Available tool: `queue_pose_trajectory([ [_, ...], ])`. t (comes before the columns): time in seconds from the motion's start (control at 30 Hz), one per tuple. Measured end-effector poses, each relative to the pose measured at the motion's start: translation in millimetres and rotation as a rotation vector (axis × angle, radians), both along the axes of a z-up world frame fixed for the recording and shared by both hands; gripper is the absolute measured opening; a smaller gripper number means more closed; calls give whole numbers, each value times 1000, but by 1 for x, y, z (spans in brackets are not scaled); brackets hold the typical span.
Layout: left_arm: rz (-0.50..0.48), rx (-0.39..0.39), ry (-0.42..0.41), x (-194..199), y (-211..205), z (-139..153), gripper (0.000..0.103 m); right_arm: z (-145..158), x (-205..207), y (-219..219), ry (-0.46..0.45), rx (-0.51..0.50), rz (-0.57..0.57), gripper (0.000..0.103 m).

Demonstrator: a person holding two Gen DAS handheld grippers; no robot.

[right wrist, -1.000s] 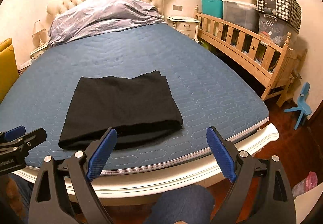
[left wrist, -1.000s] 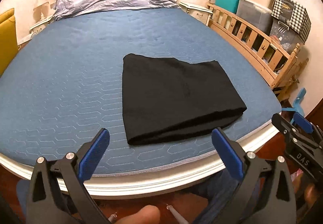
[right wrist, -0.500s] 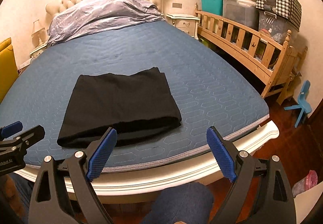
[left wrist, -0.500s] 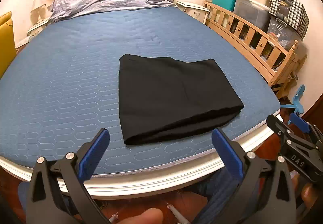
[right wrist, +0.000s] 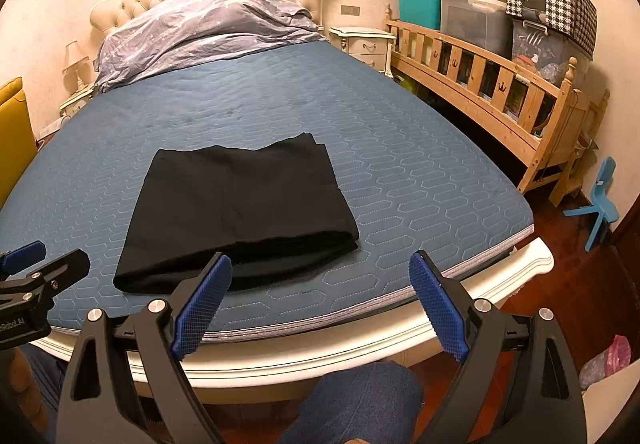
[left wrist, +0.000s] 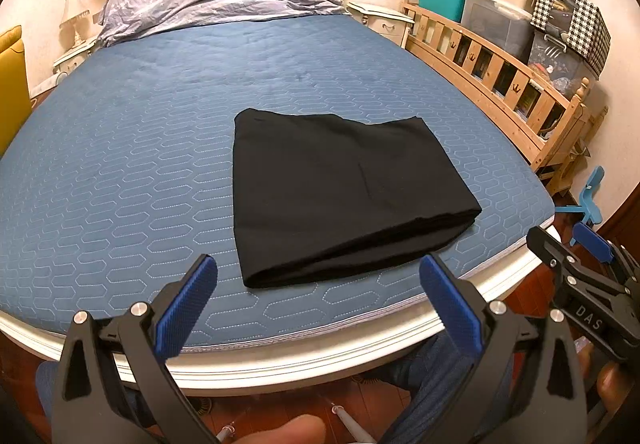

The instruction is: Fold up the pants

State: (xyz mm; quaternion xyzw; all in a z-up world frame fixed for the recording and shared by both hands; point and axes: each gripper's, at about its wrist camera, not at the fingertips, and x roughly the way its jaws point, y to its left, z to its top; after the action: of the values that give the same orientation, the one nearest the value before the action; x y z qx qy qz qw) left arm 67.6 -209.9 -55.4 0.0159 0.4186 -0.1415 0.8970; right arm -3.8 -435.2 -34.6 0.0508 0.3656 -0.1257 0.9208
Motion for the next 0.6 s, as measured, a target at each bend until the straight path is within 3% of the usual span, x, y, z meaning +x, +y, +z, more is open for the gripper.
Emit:
queue_pose_trajectory([
  [0.6, -5, 1, 2, -1, -4, -1, 101, 0, -1, 2, 1, 1, -1, 87],
])
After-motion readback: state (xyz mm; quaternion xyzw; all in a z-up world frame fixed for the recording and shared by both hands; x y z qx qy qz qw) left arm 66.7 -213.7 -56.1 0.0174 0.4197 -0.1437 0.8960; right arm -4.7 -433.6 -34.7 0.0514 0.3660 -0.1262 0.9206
